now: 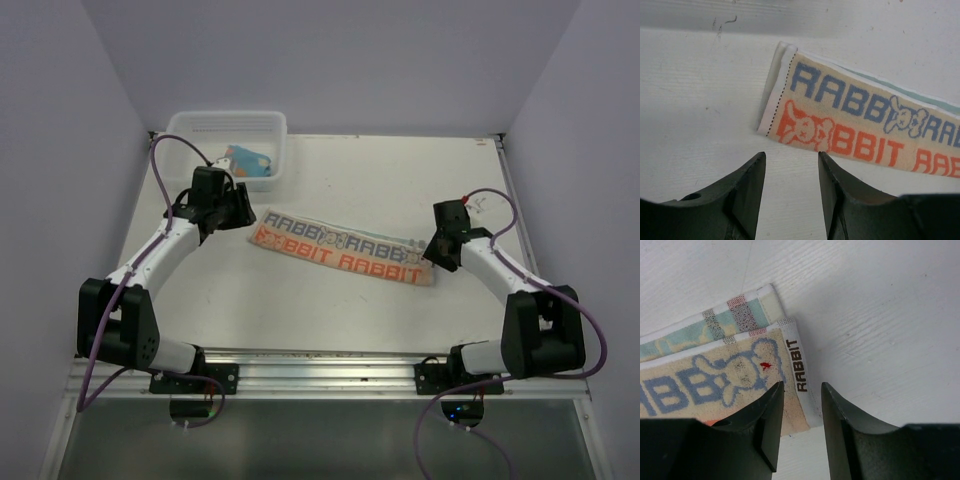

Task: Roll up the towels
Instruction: Fold the towel

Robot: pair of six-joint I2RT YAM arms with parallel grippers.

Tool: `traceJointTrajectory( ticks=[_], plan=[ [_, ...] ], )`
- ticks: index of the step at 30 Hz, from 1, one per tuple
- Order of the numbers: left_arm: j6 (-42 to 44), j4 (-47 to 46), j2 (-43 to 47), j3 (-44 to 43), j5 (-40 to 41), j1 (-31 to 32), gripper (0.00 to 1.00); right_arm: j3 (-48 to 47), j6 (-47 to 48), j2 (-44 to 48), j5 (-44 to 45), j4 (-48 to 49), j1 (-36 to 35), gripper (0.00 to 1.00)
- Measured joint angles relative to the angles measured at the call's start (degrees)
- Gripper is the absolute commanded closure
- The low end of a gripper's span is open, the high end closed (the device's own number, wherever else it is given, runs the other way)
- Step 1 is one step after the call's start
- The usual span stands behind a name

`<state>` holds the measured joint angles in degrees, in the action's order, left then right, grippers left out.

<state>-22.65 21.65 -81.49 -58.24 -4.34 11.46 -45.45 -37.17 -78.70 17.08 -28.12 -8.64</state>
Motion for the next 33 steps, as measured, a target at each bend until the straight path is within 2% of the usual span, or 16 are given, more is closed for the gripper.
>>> traceJointTrajectory(
  ticks=[7, 16, 31, 33],
  plan=[
    [0.0, -0.2, 0.0, 0.0, -0.5, 0.3, 0.49, 0.0, -0.1, -0.5, -1.0, 0.1, 0.2, 0.58],
    [0.0, -0.2, 0.0, 0.0, -0.5, 0.3, 0.49, 1.1, -0.2, -6.4, -4.9, 1.8, 0.8, 0.58],
    [0.0, -0.2, 0.0, 0.0, -0.6, 0.3, 0.48, 0.3, 1.5, -7.8, -6.1, 2.6, 0.8, 0.99],
    [0.0, -0.2, 0.0, 0.0, -0.6, 0.3, 0.48, -0.3, 2.2, -7.8, -5.6, 1.6, 0.8, 1.00]
  ],
)
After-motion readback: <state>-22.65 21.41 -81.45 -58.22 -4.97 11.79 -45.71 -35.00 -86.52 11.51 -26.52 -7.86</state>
